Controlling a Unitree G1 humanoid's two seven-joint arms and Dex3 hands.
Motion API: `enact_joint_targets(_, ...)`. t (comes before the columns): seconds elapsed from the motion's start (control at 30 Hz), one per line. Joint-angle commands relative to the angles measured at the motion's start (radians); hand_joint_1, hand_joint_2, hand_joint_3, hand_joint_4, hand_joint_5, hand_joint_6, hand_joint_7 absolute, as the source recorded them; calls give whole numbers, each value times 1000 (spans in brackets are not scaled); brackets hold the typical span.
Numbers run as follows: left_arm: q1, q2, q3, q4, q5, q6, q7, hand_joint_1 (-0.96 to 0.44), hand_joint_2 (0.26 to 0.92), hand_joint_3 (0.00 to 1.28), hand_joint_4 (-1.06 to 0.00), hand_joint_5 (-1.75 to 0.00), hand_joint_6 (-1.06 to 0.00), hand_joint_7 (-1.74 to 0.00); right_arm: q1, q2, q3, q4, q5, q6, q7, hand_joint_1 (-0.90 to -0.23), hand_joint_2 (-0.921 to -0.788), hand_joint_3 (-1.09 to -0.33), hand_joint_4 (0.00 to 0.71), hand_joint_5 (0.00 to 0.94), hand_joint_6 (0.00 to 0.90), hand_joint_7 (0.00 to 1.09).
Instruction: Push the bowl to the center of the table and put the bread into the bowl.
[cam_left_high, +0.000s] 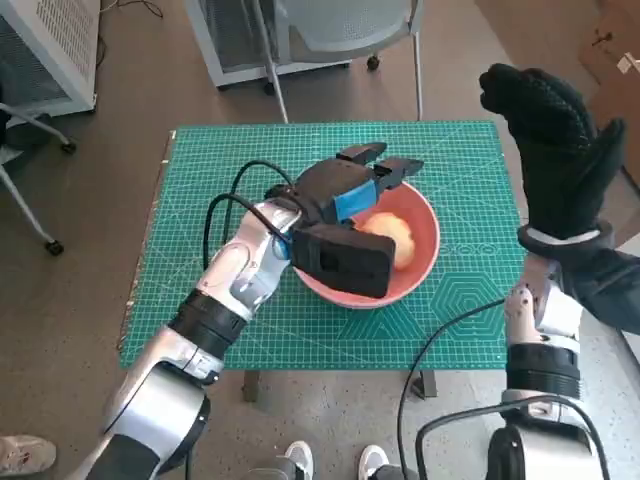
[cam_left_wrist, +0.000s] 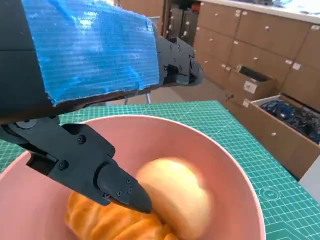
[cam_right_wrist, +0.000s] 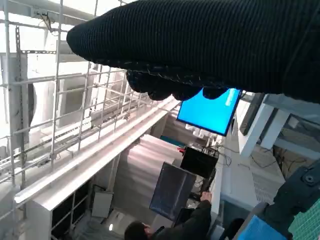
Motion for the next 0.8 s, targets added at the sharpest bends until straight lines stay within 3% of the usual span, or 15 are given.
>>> enact_joint_targets(0.03,9,43,70,4,-75,-90,13,-584,831,33,1,1,-75,-129,-8,-14,-2,22,-1,-1,3,-642,-921,-737,322,1,466,3)
enact_joint_targets(0.1,16,52,106,12,-119,-138,17,-650,875,47,1,1,-75,-129,-12,-16,-2,23,0,0,3,-642,-921,-736,322,1,466,3)
enact_joint_targets(0.27,48,39,254,41,-332,-288,-3,-739,913,144,1,1,-87,-140,-24,-23,0,16,-1,7,2,-640,-921,-734,324,1,466,3)
enact_joint_targets(0.4,76,-14,417,30,-627,-390,-117,-759,919,234,1,1,-91,-144,-43,-36,4,7,-9,15,-5,-643,-921,-731,325,2,466,2)
enact_joint_targets(0.6,104,-41,518,-66,-841,-387,-209,-817,921,378,1,1,-89,-154,-70,-53,6,12,-19,17,-9,-655,-921,-727,310,0,447,0)
enact_joint_targets(0.8,133,-17,561,-152,-900,-364,-231,-824,921,420,1,1,-18,-293,-105,-68,4,45,-25,17,-7,-662,-921,-730,295,0,435,0)
